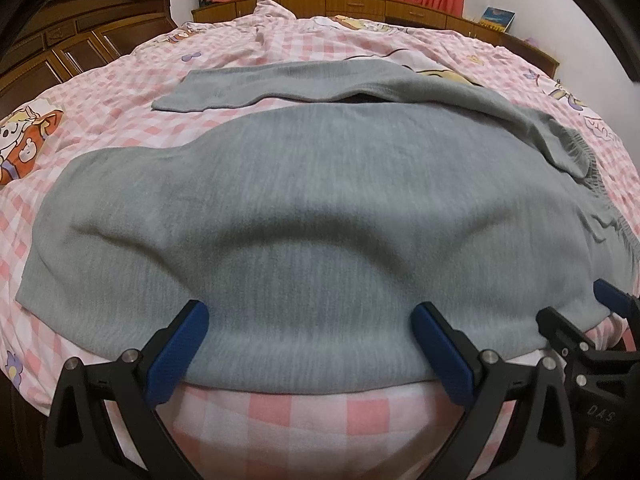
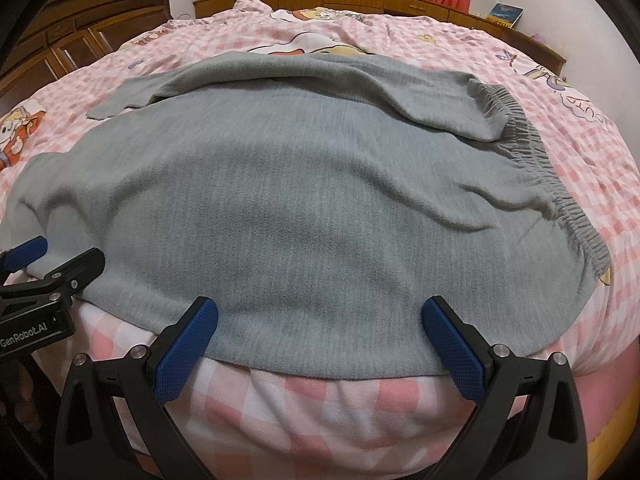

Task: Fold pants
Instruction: 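Move the right gripper to the elastic waistband and close on it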

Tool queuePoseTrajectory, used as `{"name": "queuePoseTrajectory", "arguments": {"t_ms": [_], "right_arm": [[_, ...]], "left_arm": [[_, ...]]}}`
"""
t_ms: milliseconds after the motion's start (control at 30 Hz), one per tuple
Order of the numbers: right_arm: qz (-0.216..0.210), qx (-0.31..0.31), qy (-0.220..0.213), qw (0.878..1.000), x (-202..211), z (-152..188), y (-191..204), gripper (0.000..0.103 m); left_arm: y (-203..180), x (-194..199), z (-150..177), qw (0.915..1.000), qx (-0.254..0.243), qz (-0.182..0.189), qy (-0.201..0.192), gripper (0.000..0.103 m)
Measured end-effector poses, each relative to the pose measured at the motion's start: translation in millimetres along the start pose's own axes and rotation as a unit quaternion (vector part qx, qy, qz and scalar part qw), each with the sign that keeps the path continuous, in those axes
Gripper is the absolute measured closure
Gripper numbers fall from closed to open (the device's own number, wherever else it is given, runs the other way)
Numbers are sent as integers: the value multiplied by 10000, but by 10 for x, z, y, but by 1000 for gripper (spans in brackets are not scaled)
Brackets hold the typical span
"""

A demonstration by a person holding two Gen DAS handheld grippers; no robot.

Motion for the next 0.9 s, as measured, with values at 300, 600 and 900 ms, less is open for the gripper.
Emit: {"name": "queuePoseTrajectory", "arguments": {"t_ms": [300,600,900], "right_arm": [[-426,30,43,9991,268,-52,-289,6],[186,-908,-268,9953,555,-120,-1437,6],[-220,-1823,-262,9827,432,-15,-2006,8]], "left_arm": [[57,90,-26,9998,-107,132,114,0],[823,347,-127,9988,174,-452,-118,0],[1878,427,-43,9818,1284,-1387,-176,0]]}}
Point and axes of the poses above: each gripper's, at about its wrist camera, not at the fingertips, and x roughly against the way its jaws point, y to its left, z to its underside, the point moved 4 cm from there along -x, roughly the way its jaws point, and after that the axes turned 5 degrees about y, right-handed, at the moved point
